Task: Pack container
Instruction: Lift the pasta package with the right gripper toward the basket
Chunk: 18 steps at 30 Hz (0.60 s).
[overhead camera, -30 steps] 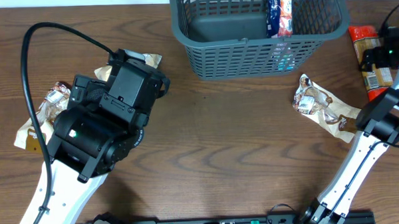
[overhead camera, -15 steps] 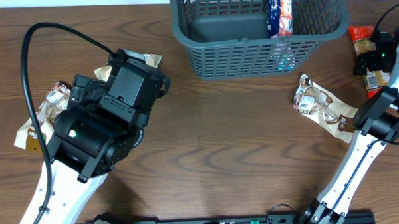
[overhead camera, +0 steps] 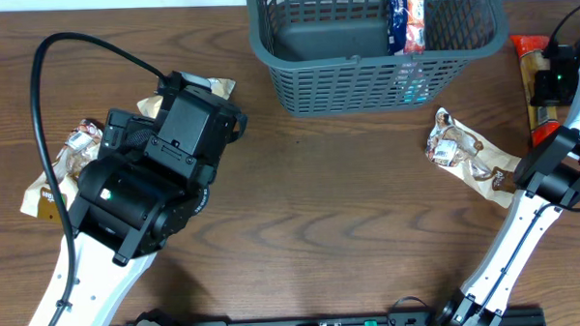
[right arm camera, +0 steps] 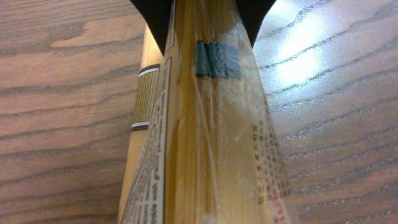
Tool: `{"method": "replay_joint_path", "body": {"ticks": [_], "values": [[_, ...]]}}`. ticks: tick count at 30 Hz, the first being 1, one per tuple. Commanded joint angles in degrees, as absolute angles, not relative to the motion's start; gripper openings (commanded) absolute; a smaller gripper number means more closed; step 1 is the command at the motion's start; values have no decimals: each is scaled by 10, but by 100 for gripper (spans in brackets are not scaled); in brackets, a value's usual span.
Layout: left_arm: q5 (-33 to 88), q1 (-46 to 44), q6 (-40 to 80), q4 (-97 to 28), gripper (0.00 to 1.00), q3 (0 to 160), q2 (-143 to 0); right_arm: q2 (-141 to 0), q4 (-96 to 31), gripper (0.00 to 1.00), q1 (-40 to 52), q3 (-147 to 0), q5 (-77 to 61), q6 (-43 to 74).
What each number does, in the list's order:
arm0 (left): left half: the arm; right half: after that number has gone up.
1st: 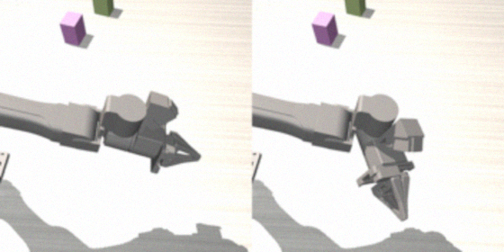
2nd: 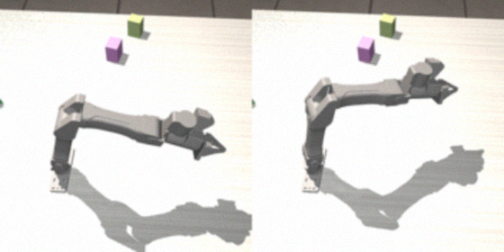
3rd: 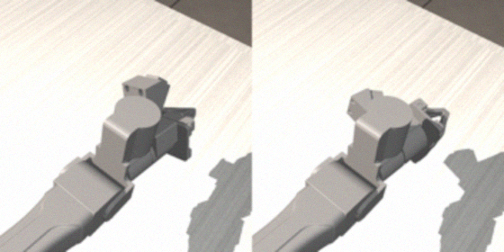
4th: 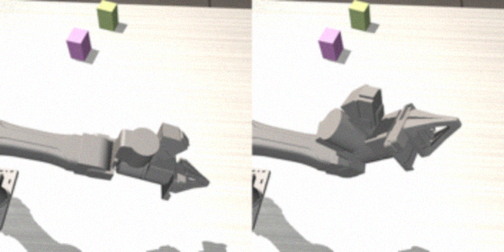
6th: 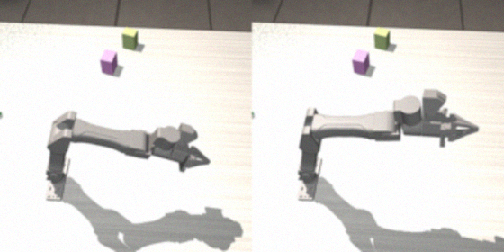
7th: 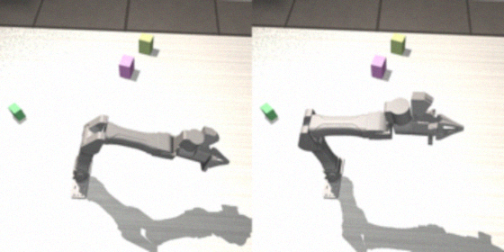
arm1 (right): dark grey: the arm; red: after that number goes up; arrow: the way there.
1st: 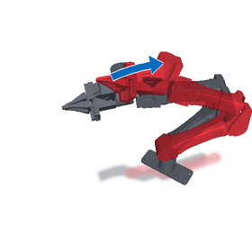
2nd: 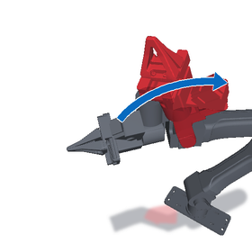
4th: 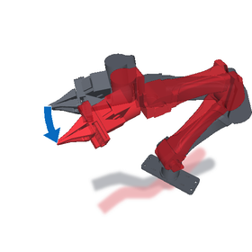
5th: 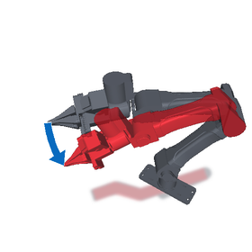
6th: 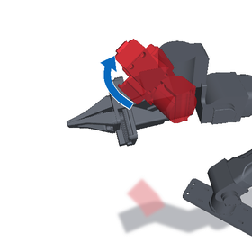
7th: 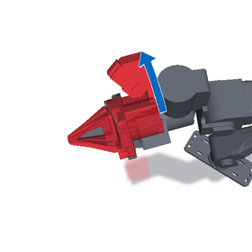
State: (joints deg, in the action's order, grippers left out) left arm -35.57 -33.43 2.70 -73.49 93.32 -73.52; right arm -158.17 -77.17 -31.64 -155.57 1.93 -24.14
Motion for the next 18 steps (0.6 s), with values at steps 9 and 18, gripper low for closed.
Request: {"method": "replay_joint_path", "body": {"ticks": [9, 18], "values": [[-365, -332, 24, -737, 99, 942, -738, -1554, -781, 1, -285, -1555, 10, -104], [-365, -332, 24, -737, 99, 942, -738, -1367, -778, 1, -280, -1593, 10, -77]]}}
